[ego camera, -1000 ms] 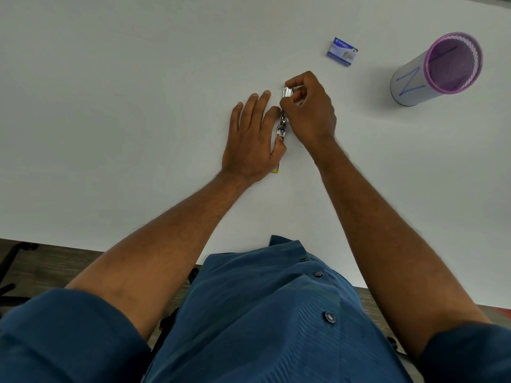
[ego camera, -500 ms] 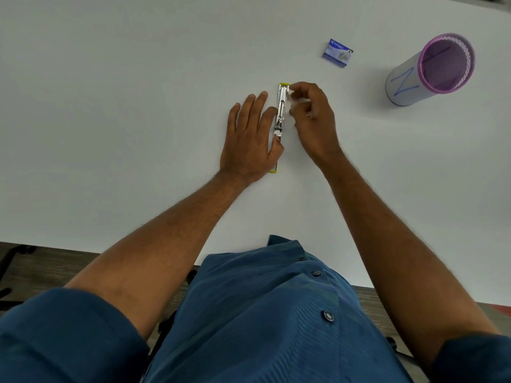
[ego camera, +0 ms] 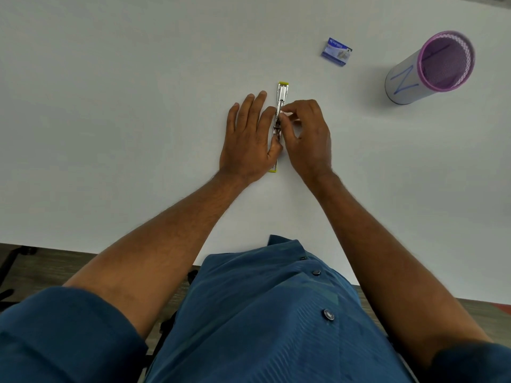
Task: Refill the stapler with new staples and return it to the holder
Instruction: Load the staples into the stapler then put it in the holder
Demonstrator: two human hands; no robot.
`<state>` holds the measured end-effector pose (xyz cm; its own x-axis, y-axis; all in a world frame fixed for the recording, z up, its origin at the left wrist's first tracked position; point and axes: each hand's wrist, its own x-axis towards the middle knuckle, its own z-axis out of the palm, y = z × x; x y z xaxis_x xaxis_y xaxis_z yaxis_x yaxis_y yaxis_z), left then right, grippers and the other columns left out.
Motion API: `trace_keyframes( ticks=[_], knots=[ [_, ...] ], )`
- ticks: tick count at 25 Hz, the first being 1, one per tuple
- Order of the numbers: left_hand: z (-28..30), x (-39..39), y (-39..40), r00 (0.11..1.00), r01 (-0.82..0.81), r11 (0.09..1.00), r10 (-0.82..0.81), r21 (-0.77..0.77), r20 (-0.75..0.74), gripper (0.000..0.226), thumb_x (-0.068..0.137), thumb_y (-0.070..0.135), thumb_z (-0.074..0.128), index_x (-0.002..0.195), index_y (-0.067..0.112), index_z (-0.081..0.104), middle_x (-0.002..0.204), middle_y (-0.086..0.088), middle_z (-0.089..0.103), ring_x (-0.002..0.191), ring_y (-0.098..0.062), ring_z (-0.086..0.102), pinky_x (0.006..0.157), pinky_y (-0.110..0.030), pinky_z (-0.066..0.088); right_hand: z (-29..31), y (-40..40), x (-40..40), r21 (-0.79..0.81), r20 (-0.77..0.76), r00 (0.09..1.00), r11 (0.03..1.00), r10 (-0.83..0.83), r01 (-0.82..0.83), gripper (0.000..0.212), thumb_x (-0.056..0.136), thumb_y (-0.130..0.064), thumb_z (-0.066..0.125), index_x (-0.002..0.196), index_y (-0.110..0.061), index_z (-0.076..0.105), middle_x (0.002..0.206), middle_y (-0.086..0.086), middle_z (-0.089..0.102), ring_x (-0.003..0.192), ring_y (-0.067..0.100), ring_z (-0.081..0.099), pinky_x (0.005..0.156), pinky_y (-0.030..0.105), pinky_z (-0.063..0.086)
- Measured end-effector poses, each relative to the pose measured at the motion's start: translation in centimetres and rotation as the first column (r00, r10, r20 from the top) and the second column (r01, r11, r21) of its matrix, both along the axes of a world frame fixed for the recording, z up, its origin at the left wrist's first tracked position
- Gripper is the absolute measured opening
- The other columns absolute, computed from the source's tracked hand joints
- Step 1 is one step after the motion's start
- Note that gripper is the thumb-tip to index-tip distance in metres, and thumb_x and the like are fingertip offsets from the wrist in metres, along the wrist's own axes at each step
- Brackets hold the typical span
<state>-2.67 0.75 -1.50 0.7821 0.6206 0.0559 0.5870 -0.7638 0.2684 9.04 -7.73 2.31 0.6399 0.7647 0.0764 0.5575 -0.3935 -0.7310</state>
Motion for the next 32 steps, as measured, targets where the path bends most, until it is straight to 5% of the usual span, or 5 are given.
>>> trace_keyframes(
  ticks=[7,19,26,29,32],
  knots=[
    [0.3,0.0,-0.1,1.000,-0.001,1.000,0.002,-0.026,0.013,0.055,0.096,0.044,0.046,0.142,0.014,0.052,0.161,-0.014,0.037,0.151,-0.033,0.032,0.124,-0.053,0.023,0.1,2.2,1.2,-0.117,0.002,0.998,0.991,-0.059,0.059,0.011,0.095,-0.027,0.063,0.099,-0.017,0.066,0.104,0.001,0.062,0.088,0.011,0.061,0.070,0.020,0.049],
    [0.5,0.0,-0.1,1.000,0.005,1.000,-0.005,-0.028,0.002,0.058,0.092,0.044,0.048,0.142,0.014,0.052,0.161,-0.014,0.037,0.151,-0.033,0.031,0.124,-0.053,0.022,0.4,1.8,2.4,-0.217,0.164,0.978,0.972,0.127,-0.090,0.021,0.099,-0.034,0.059,0.104,-0.017,0.072,0.121,0.003,0.061,0.093,0.014,0.066,0.066,0.031,0.056],
    [0.3,-0.1,0.0,1.000,0.002,1.000,-0.001,-0.019,0.025,0.058,0.091,0.042,0.050,0.141,0.013,0.052,0.161,-0.014,0.038,0.150,-0.033,0.032,0.124,-0.053,0.022,0.8,3.0,2.3,-0.190,-0.152,0.966,0.965,-0.209,0.179,0.016,0.084,-0.037,0.070,0.098,-0.035,0.063,0.101,-0.015,0.063,0.079,0.001,0.060,0.071,0.025,0.053],
    [0.4,0.0,-0.1,0.999,-0.002,1.000,0.002,-0.016,0.035,0.057,0.091,0.040,0.049,0.141,0.013,0.052,0.160,-0.014,0.039,0.150,-0.033,0.033,0.124,-0.052,0.023,0.9,3.1,3.1,-0.241,-0.207,0.965,0.964,-0.160,0.108,0.043,0.085,-0.037,0.069,0.125,-0.034,0.055,0.110,-0.010,0.061,0.082,0.003,0.059,0.073,0.025,0.052],
    [0.4,-0.1,-0.1,0.999,0.005,0.999,-0.004,-0.034,0.041,0.056,0.090,0.040,0.049,0.140,0.013,0.053,0.160,-0.013,0.039,0.150,-0.033,0.033,0.124,-0.052,0.023,0.8,3.1,3.7,-0.322,-0.181,0.983,0.946,-0.018,-0.042,0.048,0.091,-0.035,0.064,0.137,-0.031,0.052,0.121,-0.001,0.052,0.104,0.010,0.057,0.086,0.032,0.054]
  ],
)
